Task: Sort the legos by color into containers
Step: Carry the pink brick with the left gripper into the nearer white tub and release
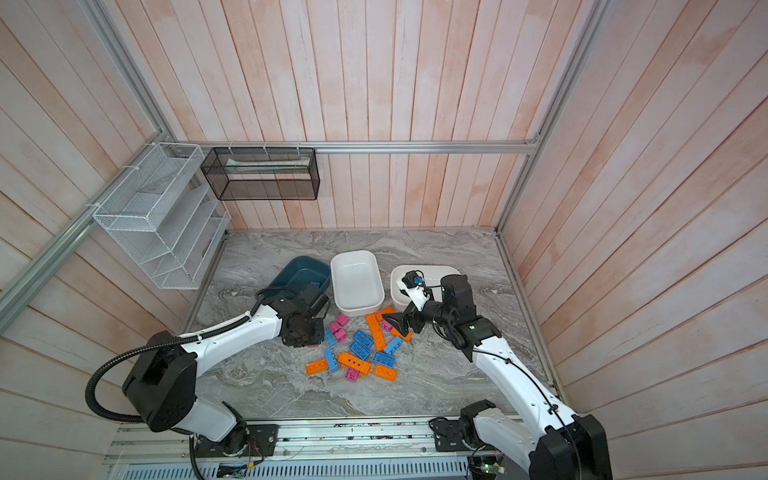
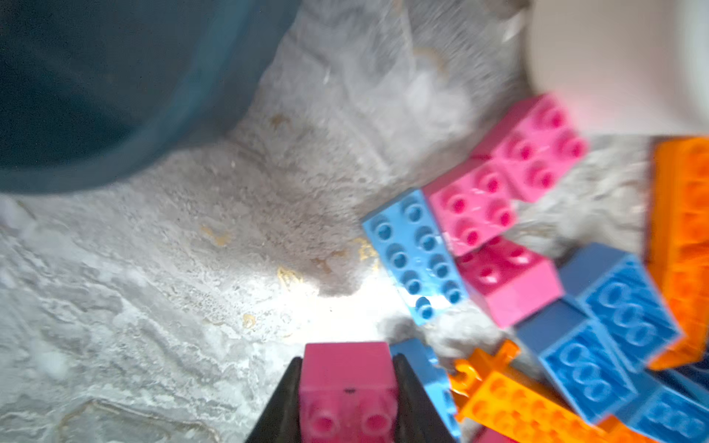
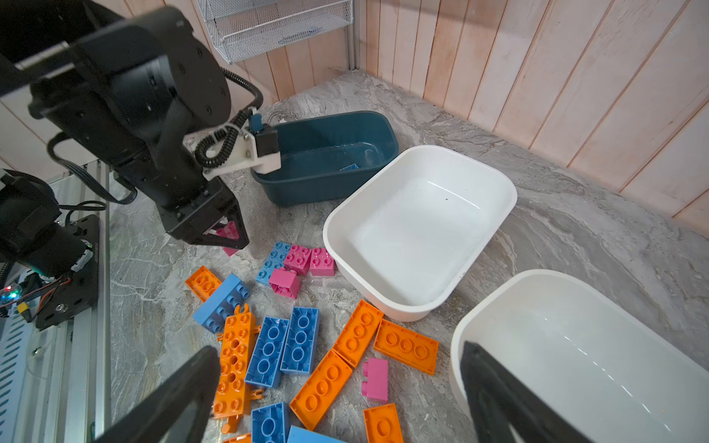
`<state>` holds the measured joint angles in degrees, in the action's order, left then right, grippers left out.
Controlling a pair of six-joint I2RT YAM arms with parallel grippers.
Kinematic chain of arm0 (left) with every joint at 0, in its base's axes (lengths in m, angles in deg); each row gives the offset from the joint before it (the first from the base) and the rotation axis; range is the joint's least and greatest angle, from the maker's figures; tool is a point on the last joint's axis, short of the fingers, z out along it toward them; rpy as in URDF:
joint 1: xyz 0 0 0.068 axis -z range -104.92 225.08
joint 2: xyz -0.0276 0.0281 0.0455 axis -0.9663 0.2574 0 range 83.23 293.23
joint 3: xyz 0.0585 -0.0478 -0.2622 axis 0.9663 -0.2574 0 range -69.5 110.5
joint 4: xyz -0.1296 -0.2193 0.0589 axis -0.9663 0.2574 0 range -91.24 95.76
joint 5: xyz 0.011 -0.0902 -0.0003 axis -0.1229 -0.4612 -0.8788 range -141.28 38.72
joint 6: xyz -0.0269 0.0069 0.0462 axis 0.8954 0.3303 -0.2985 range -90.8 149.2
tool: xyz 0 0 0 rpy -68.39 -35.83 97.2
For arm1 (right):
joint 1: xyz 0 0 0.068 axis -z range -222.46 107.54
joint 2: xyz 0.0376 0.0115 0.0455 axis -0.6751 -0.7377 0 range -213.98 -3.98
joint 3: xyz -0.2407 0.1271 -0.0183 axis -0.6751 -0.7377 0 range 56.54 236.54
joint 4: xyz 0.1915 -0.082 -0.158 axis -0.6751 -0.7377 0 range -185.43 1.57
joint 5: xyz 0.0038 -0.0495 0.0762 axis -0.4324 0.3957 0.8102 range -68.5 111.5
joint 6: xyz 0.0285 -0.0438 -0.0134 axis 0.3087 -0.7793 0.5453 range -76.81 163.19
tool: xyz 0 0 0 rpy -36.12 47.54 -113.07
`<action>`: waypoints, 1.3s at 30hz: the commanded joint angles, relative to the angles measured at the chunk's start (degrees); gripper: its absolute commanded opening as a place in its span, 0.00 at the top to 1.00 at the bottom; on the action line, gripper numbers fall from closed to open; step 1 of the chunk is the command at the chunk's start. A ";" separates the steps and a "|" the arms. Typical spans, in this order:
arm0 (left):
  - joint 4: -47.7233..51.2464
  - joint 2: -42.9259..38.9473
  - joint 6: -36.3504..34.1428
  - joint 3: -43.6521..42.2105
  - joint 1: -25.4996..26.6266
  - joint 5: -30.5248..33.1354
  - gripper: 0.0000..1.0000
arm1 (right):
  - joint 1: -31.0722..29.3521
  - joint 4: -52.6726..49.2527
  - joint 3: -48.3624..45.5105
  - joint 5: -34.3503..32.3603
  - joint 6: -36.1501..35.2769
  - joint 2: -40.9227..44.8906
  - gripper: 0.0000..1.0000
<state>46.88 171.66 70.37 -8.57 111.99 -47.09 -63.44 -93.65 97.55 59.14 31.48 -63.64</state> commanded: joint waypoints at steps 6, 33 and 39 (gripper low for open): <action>1.34 5.56 -12.30 19.55 -3.26 0.02 0.72 | 0.39 1.16 4.20 5.05 2.43 -0.96 0.02; -12.22 37.55 -18.66 48.78 -5.66 1.18 0.40 | 3.84 -3.04 6.28 2.90 1.29 -2.81 0.02; -9.61 27.18 -24.20 41.55 -5.35 -4.52 0.27 | 3.92 -3.58 6.35 3.73 1.28 -2.36 0.02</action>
<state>35.10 206.76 50.13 36.06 106.44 -48.34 -59.87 -95.83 102.67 62.51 33.08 -66.55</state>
